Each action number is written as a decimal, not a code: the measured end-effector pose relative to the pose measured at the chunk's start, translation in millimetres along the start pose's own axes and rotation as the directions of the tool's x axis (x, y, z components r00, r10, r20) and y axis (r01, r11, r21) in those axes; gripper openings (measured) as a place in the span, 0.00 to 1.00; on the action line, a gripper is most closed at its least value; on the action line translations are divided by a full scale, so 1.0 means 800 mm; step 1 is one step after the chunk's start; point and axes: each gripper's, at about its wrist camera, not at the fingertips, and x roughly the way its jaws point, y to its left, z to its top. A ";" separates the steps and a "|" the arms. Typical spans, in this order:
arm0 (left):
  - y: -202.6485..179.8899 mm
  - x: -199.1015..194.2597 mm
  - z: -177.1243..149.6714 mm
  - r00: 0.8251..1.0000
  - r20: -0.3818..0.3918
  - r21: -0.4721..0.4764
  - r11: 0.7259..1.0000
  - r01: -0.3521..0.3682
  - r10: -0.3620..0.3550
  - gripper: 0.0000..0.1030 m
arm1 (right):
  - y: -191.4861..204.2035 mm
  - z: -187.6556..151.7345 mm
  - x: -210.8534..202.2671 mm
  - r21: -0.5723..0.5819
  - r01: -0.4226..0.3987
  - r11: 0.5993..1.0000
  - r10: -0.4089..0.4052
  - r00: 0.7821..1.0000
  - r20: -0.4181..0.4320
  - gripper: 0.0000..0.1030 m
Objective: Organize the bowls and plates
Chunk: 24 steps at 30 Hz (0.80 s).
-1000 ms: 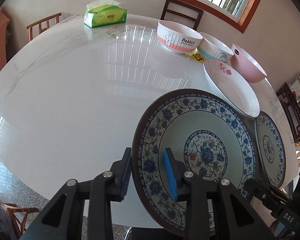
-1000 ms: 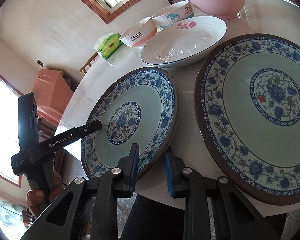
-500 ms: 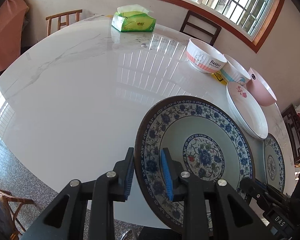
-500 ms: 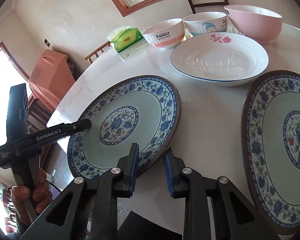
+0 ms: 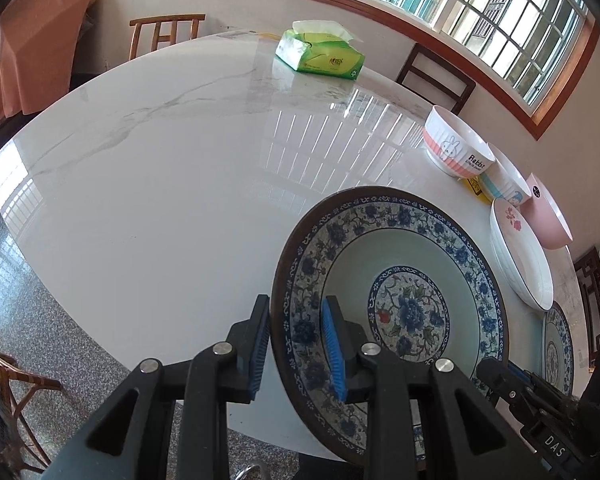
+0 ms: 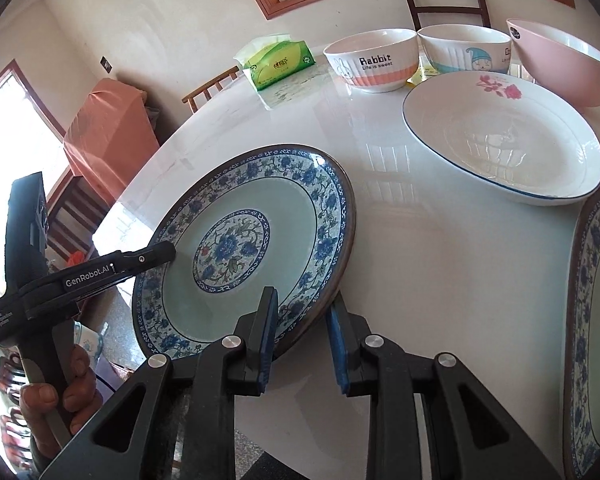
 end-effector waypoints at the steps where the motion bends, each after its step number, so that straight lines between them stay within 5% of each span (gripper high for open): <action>1: 0.001 -0.003 -0.001 1.000 0.018 0.003 1.000 -0.021 0.021 0.26 | 0.000 0.000 0.000 -0.001 -0.001 1.000 0.001 1.000 0.000 0.24; 6: 0.001 -0.027 -0.006 0.982 0.118 0.005 0.989 -0.149 0.148 0.45 | -0.005 -0.003 -0.018 -0.032 0.075 0.997 -0.073 0.996 0.057 0.37; 10: -0.003 -0.049 -0.014 0.969 0.165 0.007 0.982 -0.187 0.183 0.47 | -0.018 -0.011 -0.051 -0.023 0.075 0.997 -0.072 0.991 0.110 0.42; 16: -0.040 -0.081 -0.032 0.965 0.207 0.059 0.983 -0.175 0.160 0.51 | -0.052 -0.045 -0.127 0.029 0.083 0.996 -0.087 0.977 0.193 0.49; 24: -0.160 -0.116 -0.073 0.970 0.241 0.283 0.953 -0.109 0.040 0.55 | -0.132 -0.093 -0.250 0.162 0.207 0.965 -0.250 0.914 0.319 0.53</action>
